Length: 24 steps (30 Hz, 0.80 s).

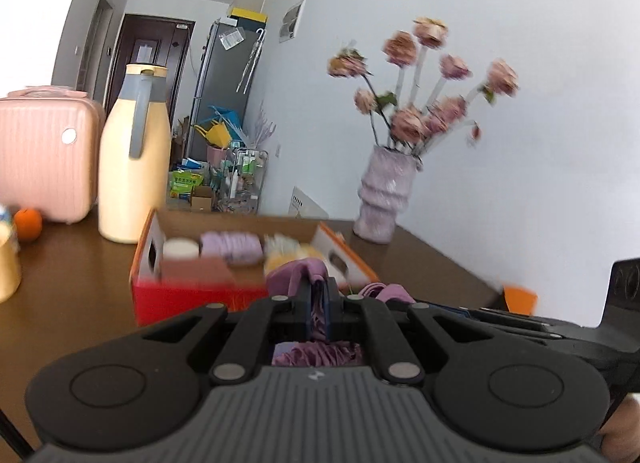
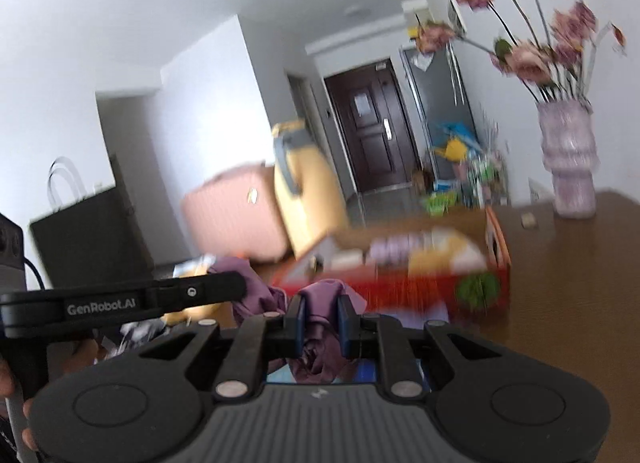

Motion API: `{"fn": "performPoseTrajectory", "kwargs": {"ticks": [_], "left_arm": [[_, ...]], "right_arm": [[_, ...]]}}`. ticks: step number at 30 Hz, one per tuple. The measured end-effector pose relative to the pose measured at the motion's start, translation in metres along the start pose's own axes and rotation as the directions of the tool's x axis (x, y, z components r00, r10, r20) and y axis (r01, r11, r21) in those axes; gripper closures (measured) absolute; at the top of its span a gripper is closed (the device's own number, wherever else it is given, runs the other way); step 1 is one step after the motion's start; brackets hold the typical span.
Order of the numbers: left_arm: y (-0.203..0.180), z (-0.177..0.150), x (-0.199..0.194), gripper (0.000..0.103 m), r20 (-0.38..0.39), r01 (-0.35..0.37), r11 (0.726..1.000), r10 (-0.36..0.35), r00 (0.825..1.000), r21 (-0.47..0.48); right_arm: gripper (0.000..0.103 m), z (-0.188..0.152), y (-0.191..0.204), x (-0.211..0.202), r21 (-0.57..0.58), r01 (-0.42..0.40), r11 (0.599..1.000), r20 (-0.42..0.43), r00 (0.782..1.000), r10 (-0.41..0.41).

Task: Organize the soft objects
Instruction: 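Carry the purple fabric bundle into the cardboard box with both tools, then open both tools and withdraw them from the box over the table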

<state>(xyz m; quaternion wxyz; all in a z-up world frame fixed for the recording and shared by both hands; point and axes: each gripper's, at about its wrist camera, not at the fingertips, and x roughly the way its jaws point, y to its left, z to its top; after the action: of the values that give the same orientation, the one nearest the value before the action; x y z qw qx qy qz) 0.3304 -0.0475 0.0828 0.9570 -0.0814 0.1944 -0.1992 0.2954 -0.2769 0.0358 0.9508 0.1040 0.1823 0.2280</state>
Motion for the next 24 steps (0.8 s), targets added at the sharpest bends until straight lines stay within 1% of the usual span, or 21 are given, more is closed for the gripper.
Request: {"fn": "performPoseTrajectory", "kwargs": {"ticks": [2, 3, 5, 6, 7, 8, 10, 12, 14, 16, 18, 19, 20, 21, 22, 24], "left_arm": [[0.018, 0.022, 0.031, 0.097, -0.028, -0.020, 0.999, 0.019, 0.999, -0.030], [0.028, 0.032, 0.047, 0.097, -0.050, -0.018, 0.999, 0.016, 0.999, -0.043], [0.048, 0.047, 0.080, 0.097, -0.078, -0.046, 0.997, 0.040, 0.996, -0.069], [0.056, 0.050, 0.093, 0.097, -0.090, -0.048, 0.997, 0.042, 0.995, -0.068], [0.063, 0.051, 0.105, 0.097, -0.104, -0.067, 0.995, 0.059, 0.993, -0.076], [0.072, 0.053, 0.122, 0.097, -0.131, -0.090, 0.993, 0.079, 0.988, -0.082], [0.086, 0.050, 0.145, 0.097, -0.171, -0.109, 0.990, 0.092, 0.981, -0.090], [0.099, 0.043, 0.167, 0.097, -0.217, -0.142, 0.986, 0.120, 0.969, -0.085], [0.110, 0.032, 0.179, 0.096, -0.264, -0.178, 0.982, 0.156, 0.952, -0.063], [0.119, 0.021, 0.181, 0.095, -0.267, -0.205, 0.979, 0.191, 0.944, -0.024], [0.128, 0.011, 0.186, 0.094, -0.278, -0.230, 0.973, 0.222, 0.934, 0.004], [0.134, 0.006, 0.189, 0.094, -0.294, -0.244, 0.970, 0.235, 0.926, 0.007], [0.138, 0.003, 0.189, 0.094, -0.288, -0.261, 0.965, 0.254, 0.923, 0.017], [0.139, 0.002, 0.188, 0.093, -0.271, -0.267, 0.963, 0.267, 0.925, 0.036], [0.140, 0.001, 0.187, 0.092, -0.273, -0.277, 0.960, 0.277, 0.921, 0.039], [0.142, 0.004, 0.184, 0.088, -0.271, -0.276, 0.961, 0.272, 0.923, 0.026]], "right_arm": [[0.087, 0.026, -0.005, 0.029, 0.004, 0.012, 1.000, 0.012, 1.000, -0.012], [0.087, 0.041, -0.008, 0.048, 0.004, 0.020, 1.000, 0.011, 1.000, -0.020], [0.088, 0.063, -0.015, 0.083, 0.009, 0.032, 0.999, -0.016, 0.999, -0.032], [0.088, 0.074, -0.019, 0.105, -0.007, 0.054, 0.999, -0.032, 0.998, -0.054], [0.088, 0.081, -0.022, 0.122, -0.022, 0.069, 0.997, -0.055, 0.996, -0.070], [0.088, 0.087, -0.026, 0.140, -0.026, 0.081, 0.996, -0.082, 0.993, -0.083], [0.088, 0.096, -0.033, 0.177, -0.035, 0.101, 0.994, -0.140, 0.984, -0.105], [0.089, 0.096, -0.035, 0.207, -0.069, 0.125, 0.990, -0.193, 0.972, -0.136], [0.089, 0.088, -0.036, 0.234, -0.090, 0.141, 0.986, -0.258, 0.953, -0.160], [0.089, 0.078, -0.040, 0.258, -0.067, 0.117, 0.991, -0.343, 0.930, -0.133], [0.089, 0.068, -0.042, 0.274, -0.034, 0.098, 0.995, -0.389, 0.916, -0.103], [0.089, 0.064, -0.042, 0.280, -0.023, 0.093, 0.995, -0.398, 0.913, -0.094], [0.089, 0.061, -0.043, 0.285, -0.013, 0.096, 0.995, -0.405, 0.909, -0.093], [0.088, 0.059, -0.043, 0.291, -0.003, 0.099, 0.995, -0.416, 0.905, -0.091], [0.086, 0.055, -0.045, 0.294, 0.005, 0.098, 0.995, -0.427, 0.900, -0.087], [0.081, 0.048, -0.042, 0.300, 0.001, 0.080, 0.997, -0.460, 0.885, -0.071]]}}
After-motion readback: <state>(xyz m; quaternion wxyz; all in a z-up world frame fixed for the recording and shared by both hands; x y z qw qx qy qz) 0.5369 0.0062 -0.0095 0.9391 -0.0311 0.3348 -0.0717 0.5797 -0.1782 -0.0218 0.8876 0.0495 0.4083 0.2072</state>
